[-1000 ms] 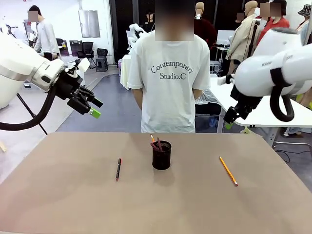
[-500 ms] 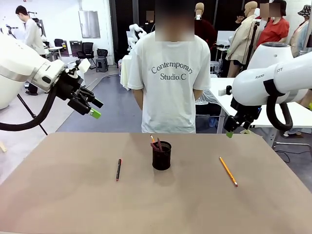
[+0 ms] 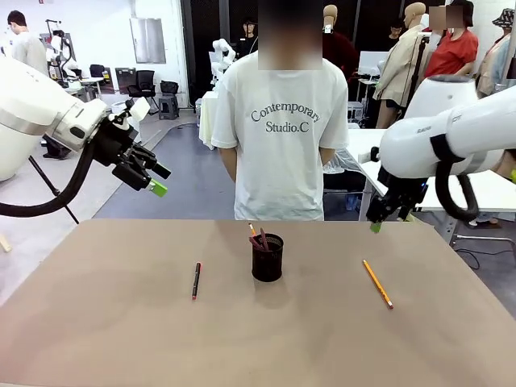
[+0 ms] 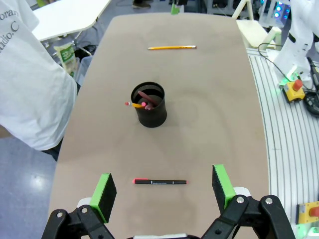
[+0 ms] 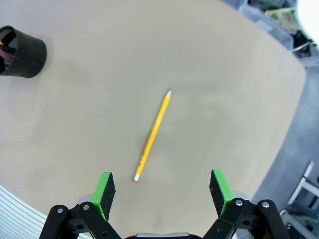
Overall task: Place the pens into the pen holder.
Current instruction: Pick up a writing instrument from the table and place it into the Pen holder.
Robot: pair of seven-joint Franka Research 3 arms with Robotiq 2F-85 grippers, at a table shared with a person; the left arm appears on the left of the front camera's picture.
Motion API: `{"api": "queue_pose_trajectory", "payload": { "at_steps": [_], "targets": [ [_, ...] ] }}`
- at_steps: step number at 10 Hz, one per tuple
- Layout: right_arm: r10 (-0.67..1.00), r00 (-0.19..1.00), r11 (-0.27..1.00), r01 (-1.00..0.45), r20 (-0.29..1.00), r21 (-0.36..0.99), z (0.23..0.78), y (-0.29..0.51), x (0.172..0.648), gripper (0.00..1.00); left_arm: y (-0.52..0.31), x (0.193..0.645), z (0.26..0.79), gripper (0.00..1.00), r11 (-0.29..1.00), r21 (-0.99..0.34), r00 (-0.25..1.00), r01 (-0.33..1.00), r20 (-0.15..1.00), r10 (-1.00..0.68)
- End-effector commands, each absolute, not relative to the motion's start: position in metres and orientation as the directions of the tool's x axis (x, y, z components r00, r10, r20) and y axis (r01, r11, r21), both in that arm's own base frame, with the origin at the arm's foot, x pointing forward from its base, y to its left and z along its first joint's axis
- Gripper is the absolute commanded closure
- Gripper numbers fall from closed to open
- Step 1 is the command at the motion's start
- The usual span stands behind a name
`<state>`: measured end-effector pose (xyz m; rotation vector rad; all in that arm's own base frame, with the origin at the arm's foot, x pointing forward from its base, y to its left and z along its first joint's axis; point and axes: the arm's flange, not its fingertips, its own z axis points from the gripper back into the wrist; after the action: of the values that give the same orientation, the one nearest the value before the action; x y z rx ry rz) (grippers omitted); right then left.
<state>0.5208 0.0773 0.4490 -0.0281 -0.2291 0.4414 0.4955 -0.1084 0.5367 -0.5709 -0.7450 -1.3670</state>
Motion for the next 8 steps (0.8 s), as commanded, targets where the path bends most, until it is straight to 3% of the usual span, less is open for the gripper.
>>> {"api": "queue_pose_trajectory", "payload": {
  "at_steps": [1, 8],
  "targets": [
    [0.371, 0.913, 0.928, -0.372, 0.168, -0.028, 0.428, 0.097, 0.555, 0.0, -0.108, 0.494, 0.538, 0.0, 0.141, 0.057, 0.052, 0.988, 0.746, -0.664],
    [0.145, 0.984, 0.989, -0.149, 0.104, 0.026, 0.348, 0.095, 0.569, 0.0, -0.108, 0.494, 0.538, 0.0, 0.141, 0.057, 0.052, 0.988, 0.746, -0.664]
  ]
}}
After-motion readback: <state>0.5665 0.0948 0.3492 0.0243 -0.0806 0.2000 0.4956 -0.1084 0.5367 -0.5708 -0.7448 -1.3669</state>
